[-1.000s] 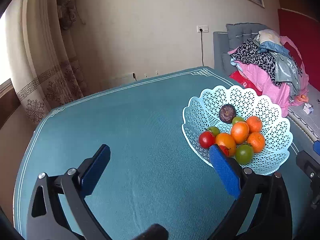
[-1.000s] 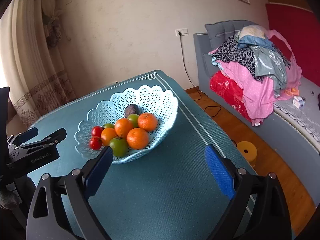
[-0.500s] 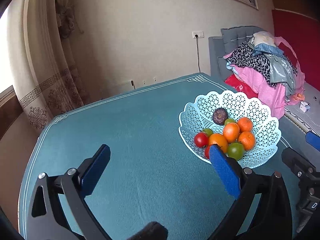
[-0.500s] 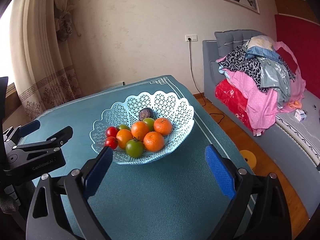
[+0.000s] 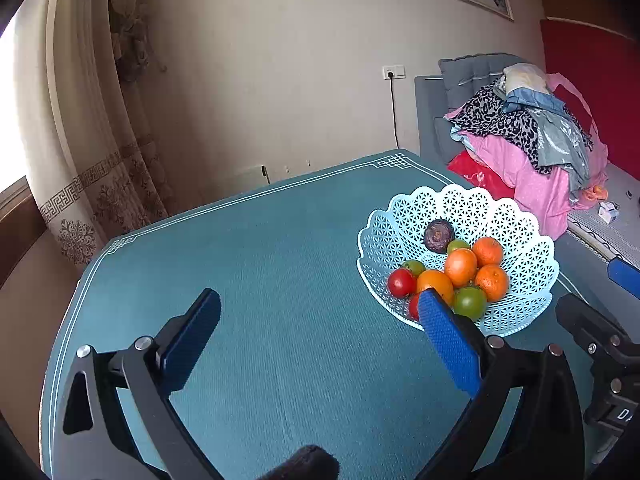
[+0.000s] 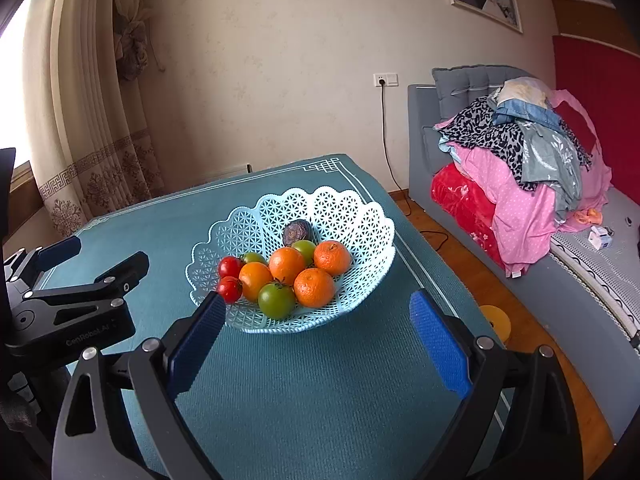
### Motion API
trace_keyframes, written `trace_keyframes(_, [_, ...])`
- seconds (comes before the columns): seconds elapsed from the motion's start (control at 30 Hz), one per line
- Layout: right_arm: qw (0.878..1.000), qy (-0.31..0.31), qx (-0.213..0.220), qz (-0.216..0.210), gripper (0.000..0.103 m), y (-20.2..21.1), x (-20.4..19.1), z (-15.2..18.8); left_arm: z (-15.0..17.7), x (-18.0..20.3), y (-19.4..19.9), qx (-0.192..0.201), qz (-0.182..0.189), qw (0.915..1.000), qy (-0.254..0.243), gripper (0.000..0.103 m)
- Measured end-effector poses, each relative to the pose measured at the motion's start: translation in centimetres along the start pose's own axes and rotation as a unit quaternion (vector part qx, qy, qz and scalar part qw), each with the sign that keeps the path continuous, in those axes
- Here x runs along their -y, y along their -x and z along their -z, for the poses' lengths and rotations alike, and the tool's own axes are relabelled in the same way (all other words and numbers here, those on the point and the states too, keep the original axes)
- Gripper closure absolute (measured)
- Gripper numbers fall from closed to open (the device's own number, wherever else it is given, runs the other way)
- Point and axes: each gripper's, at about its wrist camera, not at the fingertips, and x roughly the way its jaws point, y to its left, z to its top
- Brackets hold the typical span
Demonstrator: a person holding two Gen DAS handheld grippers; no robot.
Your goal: Organize fruits
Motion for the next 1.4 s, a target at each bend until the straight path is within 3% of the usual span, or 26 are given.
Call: trace_keyframes(1.4, [1.0,-0.004,-0.012,0.005,0.01,-1.1,0.7,0.2,0.0,1.5,-0.6,-0.005,0.006,0.9999,-0.013,0.002])
